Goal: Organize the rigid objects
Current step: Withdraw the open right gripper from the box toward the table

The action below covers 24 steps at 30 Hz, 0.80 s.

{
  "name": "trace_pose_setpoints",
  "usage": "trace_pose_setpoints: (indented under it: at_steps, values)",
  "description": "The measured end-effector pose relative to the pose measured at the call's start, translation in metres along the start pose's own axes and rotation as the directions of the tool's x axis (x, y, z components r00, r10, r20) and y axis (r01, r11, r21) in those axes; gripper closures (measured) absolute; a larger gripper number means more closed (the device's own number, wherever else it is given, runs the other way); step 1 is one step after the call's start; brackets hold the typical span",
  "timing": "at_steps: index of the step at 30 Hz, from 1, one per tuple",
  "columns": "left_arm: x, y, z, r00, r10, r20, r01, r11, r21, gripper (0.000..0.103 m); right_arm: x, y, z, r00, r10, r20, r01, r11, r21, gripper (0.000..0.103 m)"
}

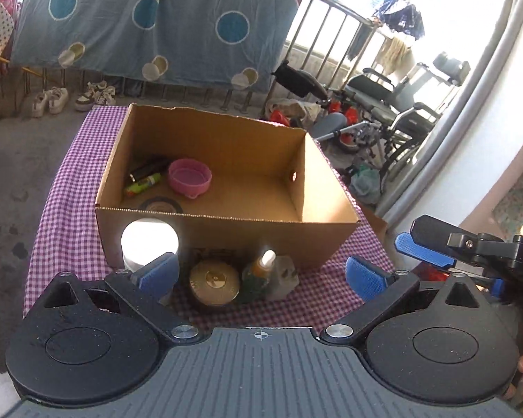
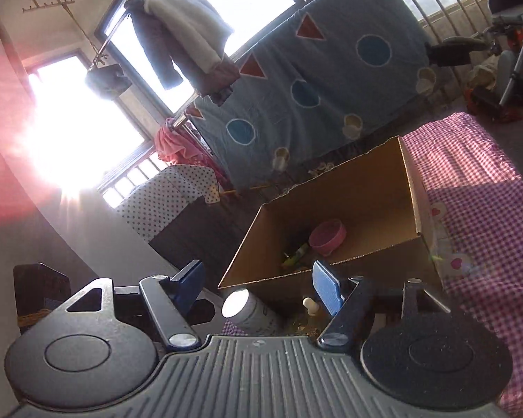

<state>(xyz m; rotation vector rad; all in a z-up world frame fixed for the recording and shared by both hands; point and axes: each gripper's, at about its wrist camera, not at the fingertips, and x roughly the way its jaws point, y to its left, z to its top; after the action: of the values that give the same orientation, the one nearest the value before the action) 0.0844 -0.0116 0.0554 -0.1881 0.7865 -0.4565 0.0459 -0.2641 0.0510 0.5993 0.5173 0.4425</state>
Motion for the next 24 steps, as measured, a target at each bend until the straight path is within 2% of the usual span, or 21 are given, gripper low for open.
trace_pose_setpoints:
  at_steps: [5, 9, 12, 14, 18, 24]
  values:
    - [0.010, -0.007, -0.024, 0.999, 0.040, -0.018, -0.039, 0.999, 0.035, 0.001, -0.004, -0.008, -0.034, 0.993, -0.100, -0.068, 0.099, 0.995, -0.023, 0.026]
    - [0.010, -0.013, -0.034, 0.999, 0.049, -0.015, -0.048, 0.996, 0.070, 0.001, -0.010, -0.006, -0.048, 0.984, -0.157, -0.080, 0.152, 0.986, -0.066, 0.022]
    - [0.011, -0.017, -0.038, 0.999, 0.051, -0.012, -0.050, 0.994, 0.098, 0.000, -0.013, 0.000, -0.053, 0.978, -0.198, -0.061, 0.190, 0.974, -0.123, 0.011]
    - [0.011, -0.016, -0.038, 0.998, 0.055, -0.008, -0.053, 0.992, 0.112, 0.000, -0.012, 0.004, -0.053, 0.977, -0.210, -0.046, 0.201, 0.967, -0.154, 0.005]
    - [0.013, -0.018, -0.042, 0.999, 0.040, 0.000, -0.040, 0.990, 0.134, 0.000, -0.011, 0.004, -0.052, 0.976, -0.214, -0.037, 0.205, 0.963, -0.176, 0.005]
    - [0.021, -0.018, -0.049, 1.000, 0.010, -0.023, -0.006, 0.989, 0.151, 0.000, -0.008, -0.008, -0.050, 0.975, -0.215, -0.055, 0.204, 0.968, -0.148, 0.005]
